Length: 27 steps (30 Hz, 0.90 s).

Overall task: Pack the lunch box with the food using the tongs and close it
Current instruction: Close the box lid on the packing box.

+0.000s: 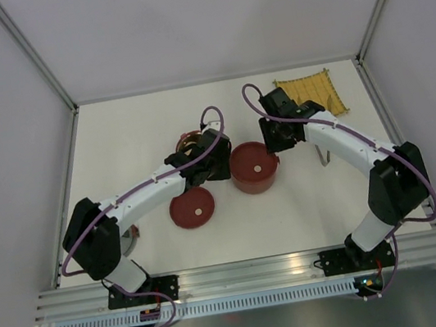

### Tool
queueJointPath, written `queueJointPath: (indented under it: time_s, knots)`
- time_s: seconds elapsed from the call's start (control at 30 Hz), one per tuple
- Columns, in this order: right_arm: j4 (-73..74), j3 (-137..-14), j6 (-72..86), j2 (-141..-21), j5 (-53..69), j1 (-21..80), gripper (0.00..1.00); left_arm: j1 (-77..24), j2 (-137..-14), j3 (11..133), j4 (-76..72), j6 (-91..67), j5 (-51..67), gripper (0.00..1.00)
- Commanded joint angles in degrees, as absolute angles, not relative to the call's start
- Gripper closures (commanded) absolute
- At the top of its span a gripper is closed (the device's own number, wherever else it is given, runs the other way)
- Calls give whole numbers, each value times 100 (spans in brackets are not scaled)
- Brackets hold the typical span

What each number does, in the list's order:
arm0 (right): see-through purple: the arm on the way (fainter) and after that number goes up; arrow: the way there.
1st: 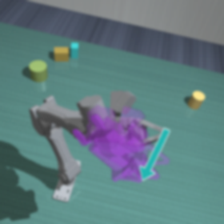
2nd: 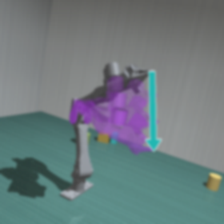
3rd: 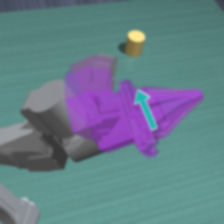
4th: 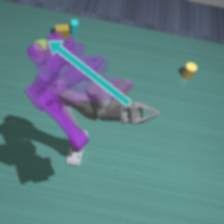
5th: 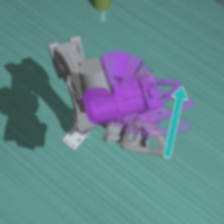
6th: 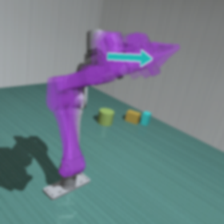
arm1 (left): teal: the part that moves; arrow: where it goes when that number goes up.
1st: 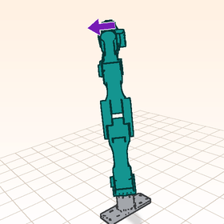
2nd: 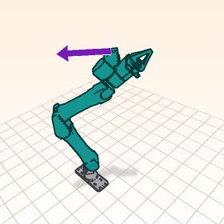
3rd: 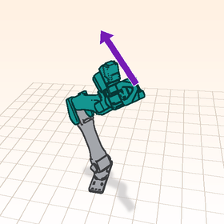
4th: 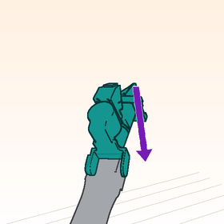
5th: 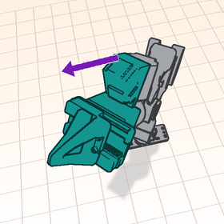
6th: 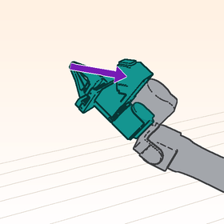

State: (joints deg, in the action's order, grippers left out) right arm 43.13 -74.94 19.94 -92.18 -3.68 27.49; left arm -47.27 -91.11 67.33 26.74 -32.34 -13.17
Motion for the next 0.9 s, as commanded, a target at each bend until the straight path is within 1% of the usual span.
queueJointPath:
  time_s: [0.0, 0.27, 0.4, 0.5, 0.53, 0.6, 0.67, 0.8, 0.83, 0.87]
  knots:
    - [4614, -7831, 2004, -9009, -614, 2725, 59, -4711, -9018, 6987, 2663, -3015, -1310, 60]
    - [4650, -7805, 1995, -9176, -686, 2725, 60, -4711, -9018, 6987, 2523, -3120, -1134, 60]
    - [4553, -7647, 1995, -9202, -694, 2725, 60, -4720, -9009, 7022, 2479, -3129, -1081, 59]
    - [4456, -7568, 1960, -9229, -624, 2733, 60, -4720, -9070, 7031, 2408, -3181, -958, 55]
    - [4413, -7550, 1969, -9237, -598, 2733, 59, -4711, -9105, 7040, 2382, -3199, -906, 51]
    - [4368, -7515, 1969, -9246, -528, 2725, 59, -4720, -9184, 7040, 2373, -3260, -896, 47]
    - [4333, -7506, 1951, -9272, -510, 2733, 59, -4720, -9246, 7023, 2373, -3287, -975, 46]
    - [4271, -7480, 1907, -9308, -483, 2725, 59, -4720, -9457, 6961, 2373, -3357, -1090, 53]
    - [4271, -7471, 1907, -9334, -492, 2733, 59, -4720, -9509, 6961, 2382, -3375, -1159, 59]
    - [4271, -7453, 1899, -9343, -510, 2725, 59, -4720, -9510, 6961, 2373, -3410, -1212, 63]
